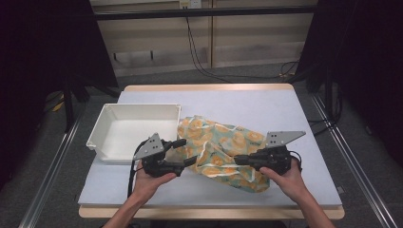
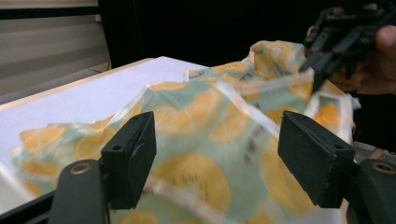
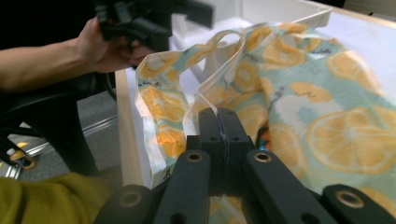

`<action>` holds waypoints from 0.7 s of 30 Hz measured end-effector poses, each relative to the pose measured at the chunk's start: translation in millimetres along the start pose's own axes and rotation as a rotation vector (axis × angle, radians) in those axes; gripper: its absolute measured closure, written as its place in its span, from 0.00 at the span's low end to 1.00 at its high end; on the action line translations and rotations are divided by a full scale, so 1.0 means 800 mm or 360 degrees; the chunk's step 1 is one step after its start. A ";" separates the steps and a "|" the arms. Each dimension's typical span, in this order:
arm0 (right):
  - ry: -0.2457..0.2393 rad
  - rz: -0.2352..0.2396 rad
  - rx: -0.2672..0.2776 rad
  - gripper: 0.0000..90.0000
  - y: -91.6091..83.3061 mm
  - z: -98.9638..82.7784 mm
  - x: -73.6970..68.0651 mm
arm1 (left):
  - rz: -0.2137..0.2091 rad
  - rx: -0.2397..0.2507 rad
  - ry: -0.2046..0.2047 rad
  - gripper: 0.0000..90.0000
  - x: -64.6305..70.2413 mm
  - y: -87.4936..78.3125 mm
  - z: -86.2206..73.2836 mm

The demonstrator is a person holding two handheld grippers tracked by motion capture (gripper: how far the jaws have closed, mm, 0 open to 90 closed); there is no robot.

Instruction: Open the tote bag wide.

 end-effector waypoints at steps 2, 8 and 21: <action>-0.0003 0.0019 -0.0018 1.00 0.002 -0.005 -0.005 | -0.0029 0.0004 -0.0005 0.31 0.000 0.011 0.003; -0.0026 0.0030 -0.0081 1.00 0.002 -0.019 -0.017 | -0.0102 -0.0080 0.0032 0.32 0.005 0.043 -0.003; -0.0018 0.0008 -0.0050 0.72 -0.017 -0.028 -0.019 | -0.0249 -0.0303 0.0086 1.00 0.031 0.059 -0.035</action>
Point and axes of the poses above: each handheld gripper's, and its own axes: y roughly forward along the jaws, z roughly out of its top, x roughly to its right, the point moved 5 cm from there along y, roughly forward along the jaws, and after that the axes turned 2 degrees about -y, right-handed, at the moved point
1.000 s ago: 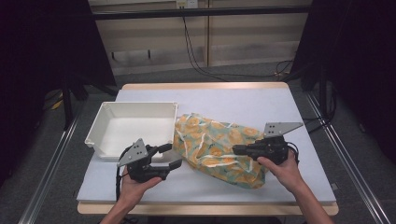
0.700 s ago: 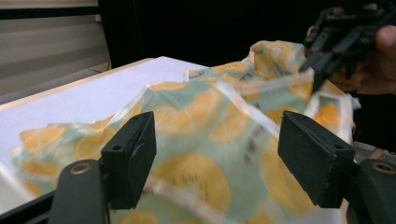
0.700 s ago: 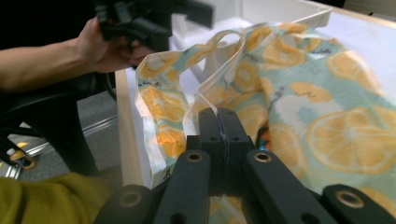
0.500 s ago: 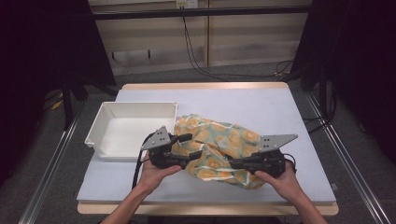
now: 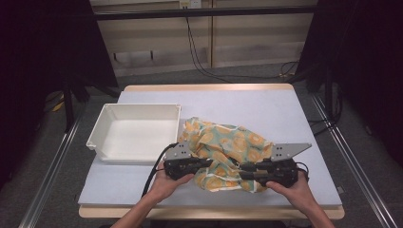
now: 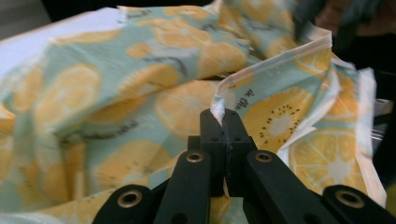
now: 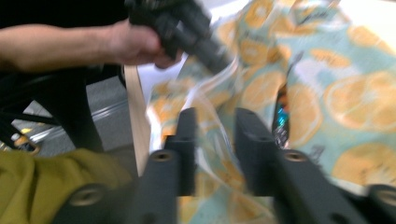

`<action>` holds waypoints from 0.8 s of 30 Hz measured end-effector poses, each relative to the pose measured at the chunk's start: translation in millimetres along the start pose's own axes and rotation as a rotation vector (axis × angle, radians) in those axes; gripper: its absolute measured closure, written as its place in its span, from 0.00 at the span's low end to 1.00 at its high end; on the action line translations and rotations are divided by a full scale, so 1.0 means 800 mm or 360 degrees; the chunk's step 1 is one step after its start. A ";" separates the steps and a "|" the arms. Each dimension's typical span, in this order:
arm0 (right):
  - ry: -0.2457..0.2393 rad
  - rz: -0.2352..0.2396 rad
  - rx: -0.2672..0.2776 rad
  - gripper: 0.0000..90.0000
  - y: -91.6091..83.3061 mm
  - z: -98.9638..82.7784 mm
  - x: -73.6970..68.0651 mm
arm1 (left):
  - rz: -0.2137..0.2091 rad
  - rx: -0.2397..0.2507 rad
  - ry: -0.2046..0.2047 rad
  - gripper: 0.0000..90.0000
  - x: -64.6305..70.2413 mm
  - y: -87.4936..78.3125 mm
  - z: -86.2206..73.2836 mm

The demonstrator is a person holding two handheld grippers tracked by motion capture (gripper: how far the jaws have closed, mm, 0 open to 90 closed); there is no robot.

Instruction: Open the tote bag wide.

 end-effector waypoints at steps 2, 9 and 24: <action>0.0017 -0.0026 0.0032 0.64 -0.006 0.009 0.003 | -0.0021 -0.0036 0.0018 1.00 0.007 0.001 -0.003; 0.0004 -0.0224 -0.0039 0.54 0.005 0.020 0.038 | -0.0067 -0.0067 0.0041 1.00 0.021 0.001 -0.008; 0.0002 -0.0379 -0.0223 0.65 0.049 -0.009 0.082 | -0.0179 -0.0153 0.0088 1.00 0.052 0.010 -0.022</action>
Point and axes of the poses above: each handheld gripper's, and its own axes: y roughly forward along the jaws, z roughly out of its top, x roughly to its right, the point moved 5 cm from there along y, roughly forward along the jaws, and after that the axes turned 2 degrees about -y, right-handed, at the moved point
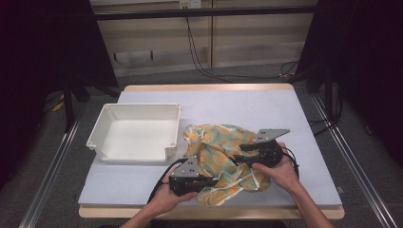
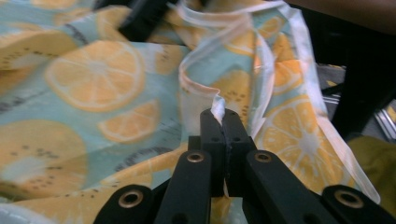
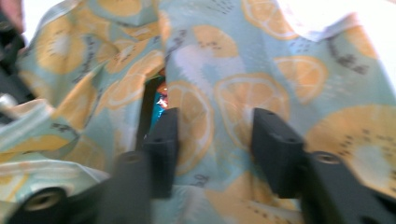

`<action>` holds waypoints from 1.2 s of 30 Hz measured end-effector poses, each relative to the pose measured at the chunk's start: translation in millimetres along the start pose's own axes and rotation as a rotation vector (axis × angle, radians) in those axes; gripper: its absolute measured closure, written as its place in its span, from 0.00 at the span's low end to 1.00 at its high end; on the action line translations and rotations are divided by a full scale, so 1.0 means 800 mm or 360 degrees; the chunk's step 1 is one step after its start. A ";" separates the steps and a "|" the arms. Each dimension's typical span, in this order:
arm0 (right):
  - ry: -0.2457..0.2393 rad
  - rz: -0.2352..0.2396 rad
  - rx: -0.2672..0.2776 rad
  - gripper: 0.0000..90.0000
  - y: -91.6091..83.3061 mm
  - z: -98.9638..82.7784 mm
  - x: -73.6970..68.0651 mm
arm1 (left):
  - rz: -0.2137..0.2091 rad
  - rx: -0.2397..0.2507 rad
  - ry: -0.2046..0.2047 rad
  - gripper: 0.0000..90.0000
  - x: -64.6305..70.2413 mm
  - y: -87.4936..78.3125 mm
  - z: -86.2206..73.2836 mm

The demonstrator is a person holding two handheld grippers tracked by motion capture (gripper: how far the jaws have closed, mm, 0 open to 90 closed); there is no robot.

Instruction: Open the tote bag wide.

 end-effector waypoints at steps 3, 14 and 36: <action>0.0058 0.0015 0.0038 0.86 -0.004 0.001 0.008 | -0.0038 -0.0024 0.0030 1.00 0.009 -0.001 -0.002; 0.0239 -0.0079 0.0191 1.00 -0.034 0.009 0.061 | -0.0158 -0.0135 0.0126 1.00 0.045 0.007 -0.017; 0.0411 -0.0239 0.0257 1.00 -0.026 0.008 0.136 | -0.0063 -0.0224 0.0071 0.93 0.030 0.009 -0.039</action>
Point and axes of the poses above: each handheld gripper's, and its own axes: y roughly forward along the jaws, z roughly out of its top, x roughly to its right, the point moved 5 cm from there along y, roughly forward along the jaws, and after that the axes turned 2 degrees about -y, right-handed, at the moved point
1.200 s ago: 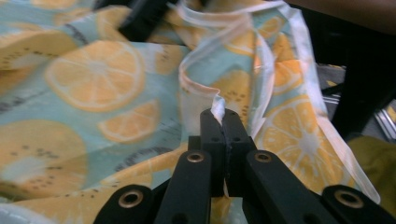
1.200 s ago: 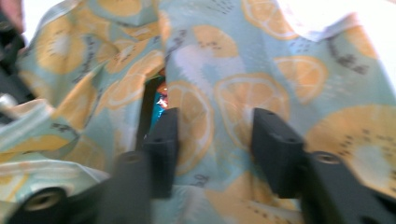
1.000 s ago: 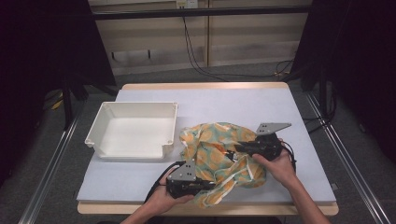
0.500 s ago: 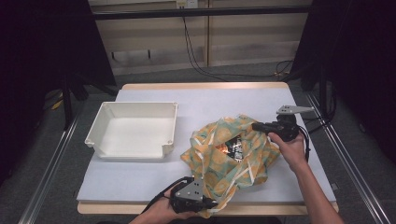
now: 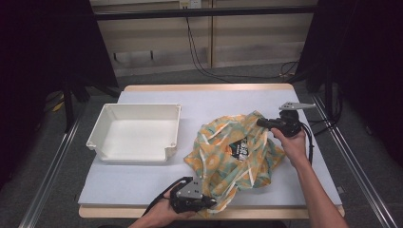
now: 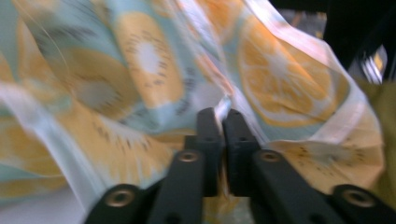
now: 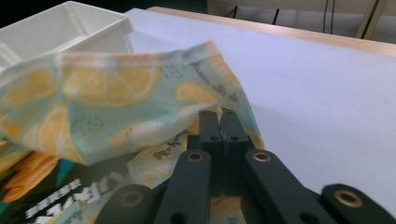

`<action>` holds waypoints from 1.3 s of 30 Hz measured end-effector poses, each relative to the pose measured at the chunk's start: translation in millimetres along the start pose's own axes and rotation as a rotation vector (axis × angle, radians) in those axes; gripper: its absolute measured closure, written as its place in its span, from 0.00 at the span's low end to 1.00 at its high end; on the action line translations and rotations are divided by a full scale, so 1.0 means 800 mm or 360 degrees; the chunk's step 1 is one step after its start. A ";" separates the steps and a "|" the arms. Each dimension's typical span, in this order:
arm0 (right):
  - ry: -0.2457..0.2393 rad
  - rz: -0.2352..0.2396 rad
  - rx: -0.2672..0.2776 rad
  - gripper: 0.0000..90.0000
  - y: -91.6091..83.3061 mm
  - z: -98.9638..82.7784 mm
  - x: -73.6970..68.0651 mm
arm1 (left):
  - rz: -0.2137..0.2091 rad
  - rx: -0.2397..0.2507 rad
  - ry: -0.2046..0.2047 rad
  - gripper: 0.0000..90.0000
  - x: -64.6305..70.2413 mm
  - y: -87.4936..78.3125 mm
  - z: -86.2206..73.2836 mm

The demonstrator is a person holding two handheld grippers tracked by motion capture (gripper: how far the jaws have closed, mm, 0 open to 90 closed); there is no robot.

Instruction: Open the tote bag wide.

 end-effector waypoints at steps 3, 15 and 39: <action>-0.0025 0.0050 0.0017 0.95 -0.005 0.004 -0.012 | 0.0040 0.0139 -0.0046 0.87 -0.008 -0.013 0.012; -0.0124 0.0129 0.0070 0.70 -0.037 0.019 -0.044 | 0.0186 0.0407 -0.0091 0.74 -0.032 -0.045 0.053; -0.0318 0.0378 -0.0202 0.44 0.043 0.011 -0.109 | 0.0290 0.0310 -0.0102 0.40 -0.098 0.026 0.081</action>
Point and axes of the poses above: each handheld gripper's, and its own axes: y roughly forward along the jaws, z roughly out of its top, x roughly to its right, the point moved 5 cm from there along y, roughly forward along the jaws, and after that the axes turned 2 degrees about -y, right-handed, at the moved point
